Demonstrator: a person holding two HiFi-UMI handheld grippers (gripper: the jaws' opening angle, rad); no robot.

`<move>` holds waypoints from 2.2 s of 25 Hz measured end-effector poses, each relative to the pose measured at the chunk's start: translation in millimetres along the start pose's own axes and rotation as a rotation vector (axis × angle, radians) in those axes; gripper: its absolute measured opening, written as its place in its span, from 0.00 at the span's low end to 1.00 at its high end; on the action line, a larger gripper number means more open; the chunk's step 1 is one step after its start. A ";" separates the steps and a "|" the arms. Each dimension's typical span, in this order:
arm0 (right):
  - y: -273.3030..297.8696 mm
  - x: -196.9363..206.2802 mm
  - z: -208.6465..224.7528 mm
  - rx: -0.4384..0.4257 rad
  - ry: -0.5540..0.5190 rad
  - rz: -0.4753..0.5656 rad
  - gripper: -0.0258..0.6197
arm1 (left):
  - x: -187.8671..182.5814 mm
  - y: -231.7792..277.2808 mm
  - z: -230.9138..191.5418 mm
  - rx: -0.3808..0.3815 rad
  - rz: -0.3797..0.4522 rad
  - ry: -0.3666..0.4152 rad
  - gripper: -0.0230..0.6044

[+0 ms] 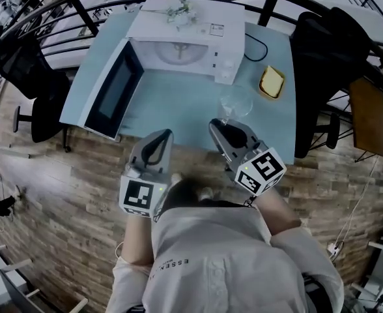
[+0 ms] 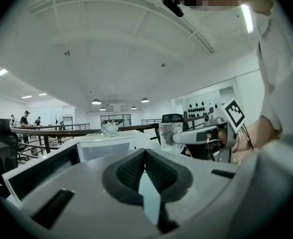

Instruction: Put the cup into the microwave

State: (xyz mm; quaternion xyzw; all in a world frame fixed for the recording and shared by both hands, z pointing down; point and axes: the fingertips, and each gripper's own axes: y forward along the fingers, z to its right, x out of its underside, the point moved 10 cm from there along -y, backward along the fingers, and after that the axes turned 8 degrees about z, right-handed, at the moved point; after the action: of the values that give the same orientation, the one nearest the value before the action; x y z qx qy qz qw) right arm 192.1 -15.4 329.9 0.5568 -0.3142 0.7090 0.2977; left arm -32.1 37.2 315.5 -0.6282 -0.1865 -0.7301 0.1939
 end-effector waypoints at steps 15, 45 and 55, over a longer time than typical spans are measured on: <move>146.2 53.3 69.0 -0.112 0.010 -0.091 0.10 | 48.5 93.1 -118.4 0.023 -0.007 -0.131 0.04; 301.7 150.6 184.3 -0.155 0.009 -0.197 0.10 | 123.2 168.7 -211.4 0.074 -0.063 -0.163 0.04; 310.0 163.3 194.9 -0.171 0.032 -0.192 0.10 | 123.2 170.5 -215.7 0.074 -0.060 -0.168 0.04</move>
State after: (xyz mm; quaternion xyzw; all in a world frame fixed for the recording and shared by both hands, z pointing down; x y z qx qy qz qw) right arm 37.0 -349.0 489.6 0.5456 -0.3142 0.6564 0.4156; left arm -142.9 -226.0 411.9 -0.6737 -0.2479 -0.6729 0.1786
